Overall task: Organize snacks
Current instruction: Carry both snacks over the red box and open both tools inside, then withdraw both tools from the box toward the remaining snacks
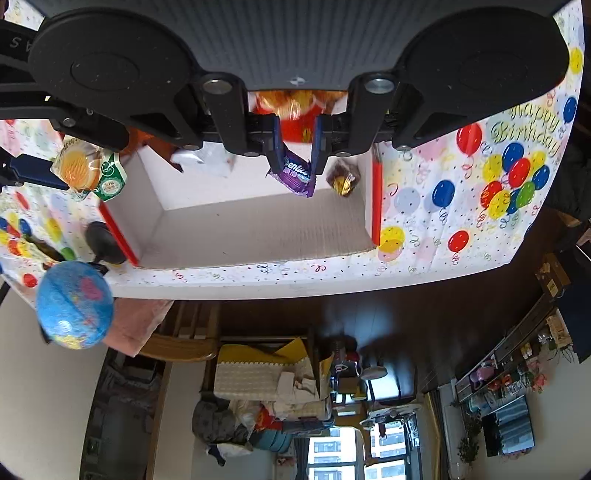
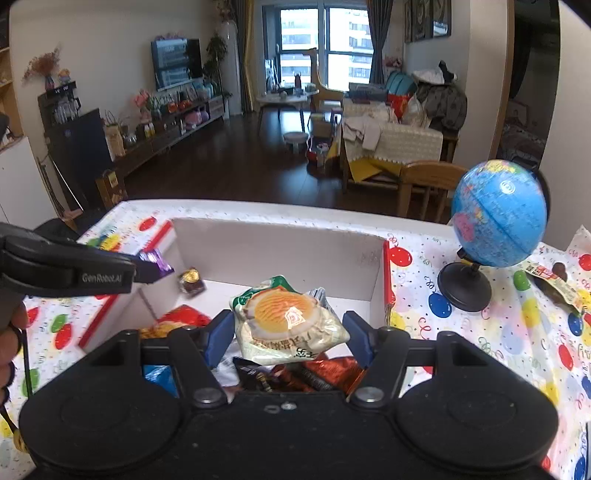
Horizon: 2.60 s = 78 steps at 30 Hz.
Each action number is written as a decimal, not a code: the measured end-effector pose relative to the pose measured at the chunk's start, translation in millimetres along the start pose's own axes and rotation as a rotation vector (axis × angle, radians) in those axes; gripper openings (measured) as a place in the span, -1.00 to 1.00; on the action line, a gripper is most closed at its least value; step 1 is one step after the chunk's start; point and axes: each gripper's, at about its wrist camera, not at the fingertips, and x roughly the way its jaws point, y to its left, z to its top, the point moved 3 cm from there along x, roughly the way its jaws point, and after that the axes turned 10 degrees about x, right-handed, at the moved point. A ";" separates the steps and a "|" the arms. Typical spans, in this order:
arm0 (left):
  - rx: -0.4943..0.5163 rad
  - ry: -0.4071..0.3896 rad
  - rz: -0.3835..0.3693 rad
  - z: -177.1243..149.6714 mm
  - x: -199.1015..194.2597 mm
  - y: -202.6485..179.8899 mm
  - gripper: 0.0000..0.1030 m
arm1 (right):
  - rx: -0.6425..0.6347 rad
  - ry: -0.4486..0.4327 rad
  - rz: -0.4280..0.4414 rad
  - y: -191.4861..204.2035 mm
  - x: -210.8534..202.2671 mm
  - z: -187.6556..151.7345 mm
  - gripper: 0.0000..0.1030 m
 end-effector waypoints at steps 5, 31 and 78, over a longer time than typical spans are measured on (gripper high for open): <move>0.003 0.040 0.013 8.2 32.0 0.5 -0.70 | -0.011 0.053 -0.002 -9.9 29.3 1.4 0.23; 0.041 0.266 -0.008 -0.8 97.5 -15.1 -0.67 | -0.048 0.187 -0.042 -16.1 76.3 -4.0 0.32; -0.002 -0.078 -0.158 -68.4 -142.1 3.9 0.74 | 0.142 -0.095 0.047 29.0 -130.3 -52.2 0.99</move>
